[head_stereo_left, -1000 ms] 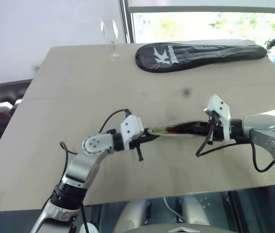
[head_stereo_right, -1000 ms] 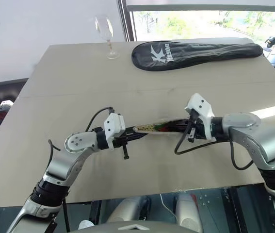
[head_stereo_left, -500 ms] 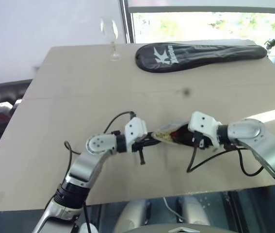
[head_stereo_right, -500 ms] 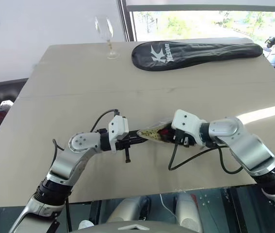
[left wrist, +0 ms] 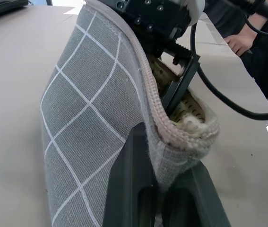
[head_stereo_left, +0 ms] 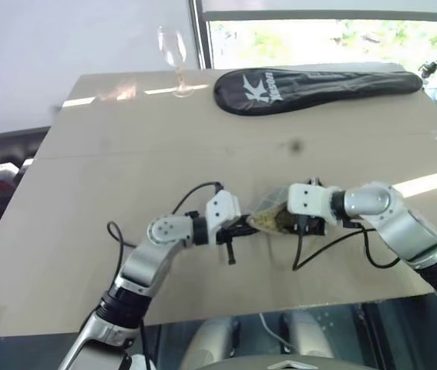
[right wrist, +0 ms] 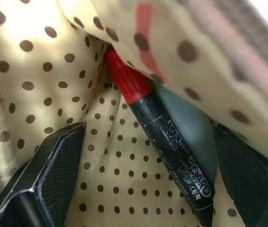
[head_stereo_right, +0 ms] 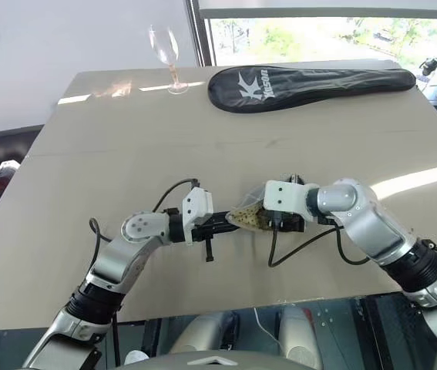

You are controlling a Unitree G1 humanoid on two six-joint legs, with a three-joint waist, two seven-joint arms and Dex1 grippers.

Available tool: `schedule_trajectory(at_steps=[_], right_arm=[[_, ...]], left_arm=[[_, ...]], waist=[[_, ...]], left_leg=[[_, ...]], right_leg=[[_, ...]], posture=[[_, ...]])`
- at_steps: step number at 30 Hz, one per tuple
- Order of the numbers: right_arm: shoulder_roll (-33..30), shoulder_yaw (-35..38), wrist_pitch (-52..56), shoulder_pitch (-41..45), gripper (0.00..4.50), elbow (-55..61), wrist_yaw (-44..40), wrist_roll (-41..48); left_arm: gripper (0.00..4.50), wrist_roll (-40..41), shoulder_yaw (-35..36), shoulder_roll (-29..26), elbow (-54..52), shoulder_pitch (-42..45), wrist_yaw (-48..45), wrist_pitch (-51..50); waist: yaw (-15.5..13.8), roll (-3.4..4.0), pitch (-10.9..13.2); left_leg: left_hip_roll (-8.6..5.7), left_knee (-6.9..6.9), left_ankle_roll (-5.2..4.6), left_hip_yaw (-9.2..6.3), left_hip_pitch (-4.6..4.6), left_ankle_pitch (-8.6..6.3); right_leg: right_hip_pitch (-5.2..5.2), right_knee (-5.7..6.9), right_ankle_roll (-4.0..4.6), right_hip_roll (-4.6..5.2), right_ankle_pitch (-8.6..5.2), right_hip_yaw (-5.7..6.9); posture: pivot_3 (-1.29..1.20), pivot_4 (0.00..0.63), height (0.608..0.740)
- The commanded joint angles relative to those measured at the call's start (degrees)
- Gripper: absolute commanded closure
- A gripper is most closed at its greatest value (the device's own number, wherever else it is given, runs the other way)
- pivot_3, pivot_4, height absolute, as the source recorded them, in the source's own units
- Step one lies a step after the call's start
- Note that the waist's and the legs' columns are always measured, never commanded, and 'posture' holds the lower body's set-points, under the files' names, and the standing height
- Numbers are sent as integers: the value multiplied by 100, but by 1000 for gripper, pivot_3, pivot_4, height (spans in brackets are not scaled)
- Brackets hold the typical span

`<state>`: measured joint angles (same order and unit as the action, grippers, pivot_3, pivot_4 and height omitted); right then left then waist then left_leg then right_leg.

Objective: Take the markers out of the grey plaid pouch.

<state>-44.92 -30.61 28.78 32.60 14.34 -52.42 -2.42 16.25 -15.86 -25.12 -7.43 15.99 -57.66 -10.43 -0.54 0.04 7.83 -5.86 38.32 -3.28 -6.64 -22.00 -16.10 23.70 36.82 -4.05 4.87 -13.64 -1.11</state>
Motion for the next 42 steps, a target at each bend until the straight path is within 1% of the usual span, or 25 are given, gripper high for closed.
schedule_trajectory(at_steps=[1,2,5,7,9,10,12,13,17,20,23,26,29,32,35,42], right_arm=[[209,-277,-288,-100,68,-814,-80,-384],[302,-270,-372,-86,68,-974,-60,-428],[460,-237,-577,-81,827,-1299,-111,-538],[484,-196,-657,-105,1792,-1352,-156,-586],[470,-138,-687,-149,2564,-1307,-231,-597],[453,-112,-699,-177,3122,-1258,-289,-601],[428,-53,-708,-232,3776,-1142,-389,-604],[418,-21,-702,-261,4011,-1072,-432,-606],[318,133,-649,-378,4089,-644,-677,-514],[234,334,-630,-449,4138,-288,-844,-377],[217,539,-637,-471,4152,-73,-904,-255],[341,916,-139,-494,4152,143,-822,69],[418,1265,344,-476,4152,217,-721,364],[358,1395,499,-399,4152,177,-617,401],[531,1568,942,-284,4152,316,-495,674],[562,1534,1117,-121,4152,415,-357,810]], left_arm=[[4500,107,100,32,-202,86,-60,151],[4500,97,102,26,-191,91,-67,162],[4500,65,114,0,-168,93,-80,191],[4500,54,125,-15,-171,86,-75,197],[4500,32,144,-35,-155,79,-60,218],[4500,9,159,-36,-122,83,-35,245],[4500,-80,184,-15,-16,119,53,320],[4500,-152,191,2,54,146,110,370],[4500,-581,182,-13,499,291,279,864],[4500,-1052,124,-114,953,391,377,1515],[4500,-1288,104,-141,1270,412,440,1937],[4500,-1390,67,-178,1372,372,403,2209],[4500,-1409,19,-232,1346,280,341,2303],[4500,-1337,-34,-253,1236,196,275,2212],[4500,-1282,-81,-255,1132,184,203,2121],[4500,-1284,-88,-340,952,184,129,1979]], waist=[[15,-3,-3],[40,-10,-7],[88,-15,-15],[99,-14,-17],[87,-19,-24],[78,-20,-25],[65,-27,-29],[55,-27,-30],[-38,-28,-30],[-46,-28,-30],[-33,-27,-30],[-31,-27,-29],[-28,-26,-27],[-29,-25,-26],[-29,-26,-26],[-22,-22,-22]], left_leg=[[0,-1,0,0,3,0],[1,-1,0,1,9,0],[4,-1,1,1,28,0],[4,0,1,0,40,0],[3,0,1,-1,39,0],[2,0,1,-3,38,0],[2,1,1,-4,38,0],[2,1,1,-6,37,0],[0,1,1,-7,35,0],[-1,0,1,-14,25,0],[-3,0,1,-13,16,0],[-2,-2,1,-13,9,0],[-2,-1,1,-13,5,0],[-2,-1,1,-13,4,0],[-2,-1,1,-12,1,0],[-2,-2,1,-11,-2,0]], right_leg=[[-1,1,0,-1,0,-2],[-4,1,0,-2,0,-2],[-26,3,1,-6,0,-3],[-36,5,1,-6,0,-3],[-36,5,1,-5,0,-2],[-36,5,1,-4,0,0],[-36,5,1,-4,0,1],[-36,4,1,-3,0,2],[-35,3,1,-2,0,5],[-32,-5,1,1,0,12],[-25,-6,1,2,0,10],[-16,-5,1,2,0,10],[-11,-4,1,2,0,7],[-10,-4,1,3,0,7],[-5,-4,1,3,0,7],[-1,-3,1,2,0,6]], posture=[[0,150,740],[0,150,740],[0,150,740],[0,150,740],[0,150,740],[0,150,740],[0,150,740],[0,150,740],[0,150,740],[0,150,740],[0,150,740],[0,150,740],[0,150,740],[0,150,740],[0,150,740],[0,150,740]])
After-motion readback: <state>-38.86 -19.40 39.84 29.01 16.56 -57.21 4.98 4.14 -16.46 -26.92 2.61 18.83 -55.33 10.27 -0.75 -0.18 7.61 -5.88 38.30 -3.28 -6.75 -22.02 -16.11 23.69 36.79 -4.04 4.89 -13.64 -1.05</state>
